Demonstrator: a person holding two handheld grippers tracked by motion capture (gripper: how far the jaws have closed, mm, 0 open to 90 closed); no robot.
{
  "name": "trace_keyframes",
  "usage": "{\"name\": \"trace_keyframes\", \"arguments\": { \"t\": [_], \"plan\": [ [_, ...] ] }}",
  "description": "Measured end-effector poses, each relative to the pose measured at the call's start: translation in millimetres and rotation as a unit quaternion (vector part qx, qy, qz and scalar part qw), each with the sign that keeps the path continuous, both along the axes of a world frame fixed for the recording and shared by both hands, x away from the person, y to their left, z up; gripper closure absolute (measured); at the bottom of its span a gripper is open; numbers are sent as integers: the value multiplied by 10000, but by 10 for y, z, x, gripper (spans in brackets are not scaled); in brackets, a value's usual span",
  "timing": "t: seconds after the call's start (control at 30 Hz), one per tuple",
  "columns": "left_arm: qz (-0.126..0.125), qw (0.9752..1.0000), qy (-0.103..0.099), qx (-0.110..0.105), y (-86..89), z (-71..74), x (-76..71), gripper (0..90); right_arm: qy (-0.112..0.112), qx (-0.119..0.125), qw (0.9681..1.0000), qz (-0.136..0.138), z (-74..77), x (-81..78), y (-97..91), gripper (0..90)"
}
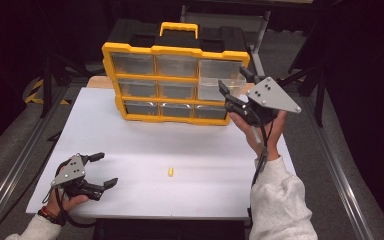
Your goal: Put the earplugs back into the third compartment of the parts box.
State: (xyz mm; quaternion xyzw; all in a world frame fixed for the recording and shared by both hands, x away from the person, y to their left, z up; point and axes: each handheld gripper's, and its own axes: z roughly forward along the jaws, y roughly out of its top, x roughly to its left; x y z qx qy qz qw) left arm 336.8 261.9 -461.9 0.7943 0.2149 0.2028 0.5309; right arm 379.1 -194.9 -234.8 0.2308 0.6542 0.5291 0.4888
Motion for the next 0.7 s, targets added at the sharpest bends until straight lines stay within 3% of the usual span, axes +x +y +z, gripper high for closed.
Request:
{"name": "trace_keyframes", "arguments": {
  "t": [0.13,0.27,0.53,0.7],
  "plan": [
    [-8,10000,-6,6,-3,2,-5,65,14,-101,9999,43,-116,-86,19,371],
    [-18,10000,31,-21,0,-4,7,65,20,19,9997,247,-279,-194,-14,352],
    [-21,10000,56,-5,-14,-19,3,65,224,-19,9989,413,-590,-268,14,283],
    [30,10000,65,9,-18,-26,18,65,566,-103,9961,672,-882,-283,63,295]
  ]
}}
